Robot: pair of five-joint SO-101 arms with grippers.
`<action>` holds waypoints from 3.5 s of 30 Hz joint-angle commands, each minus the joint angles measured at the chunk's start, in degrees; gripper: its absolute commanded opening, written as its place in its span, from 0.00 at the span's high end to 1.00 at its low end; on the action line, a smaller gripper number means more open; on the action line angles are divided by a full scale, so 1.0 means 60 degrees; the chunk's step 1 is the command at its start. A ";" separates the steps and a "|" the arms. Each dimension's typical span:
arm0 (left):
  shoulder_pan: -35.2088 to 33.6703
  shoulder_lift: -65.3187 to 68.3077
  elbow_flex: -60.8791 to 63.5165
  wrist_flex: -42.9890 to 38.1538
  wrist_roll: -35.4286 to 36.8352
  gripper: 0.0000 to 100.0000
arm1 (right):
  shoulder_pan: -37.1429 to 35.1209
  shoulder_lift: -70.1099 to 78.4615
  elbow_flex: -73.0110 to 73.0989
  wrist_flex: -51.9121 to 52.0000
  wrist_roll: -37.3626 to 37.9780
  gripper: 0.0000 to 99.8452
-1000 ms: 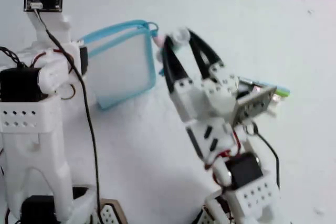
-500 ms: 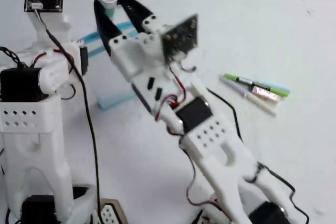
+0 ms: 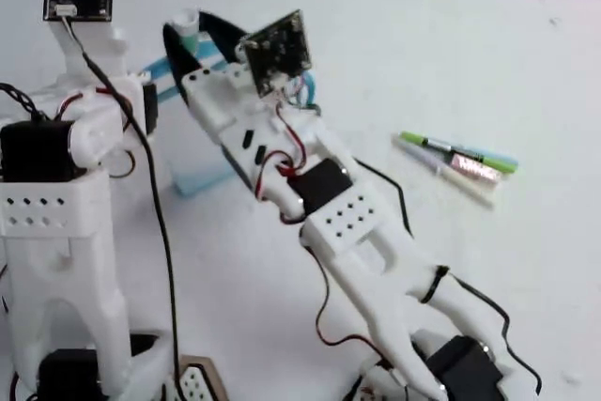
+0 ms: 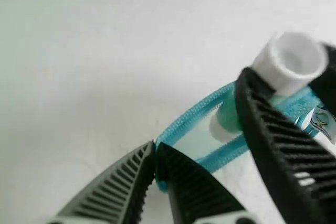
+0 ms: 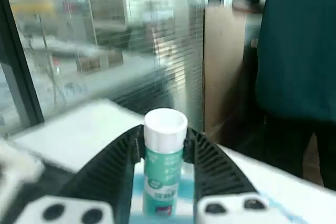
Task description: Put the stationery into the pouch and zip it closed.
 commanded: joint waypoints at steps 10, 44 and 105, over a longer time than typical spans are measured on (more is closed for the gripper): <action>0.0081 0.0081 0.0044 -0.0029 0.0073 0.98 | 0.0022 -0.0799 -0.0396 0.1267 0.0571 0.73; 0.0095 0.0139 0.0059 -0.0044 0.0073 0.98 | 0.6630 0.3626 -0.4938 1.3516 0.6549 0.79; 0.0051 0.0139 0.0059 -0.0176 0.0044 0.98 | 0.7656 1.3487 -1.3758 1.5788 0.8440 0.96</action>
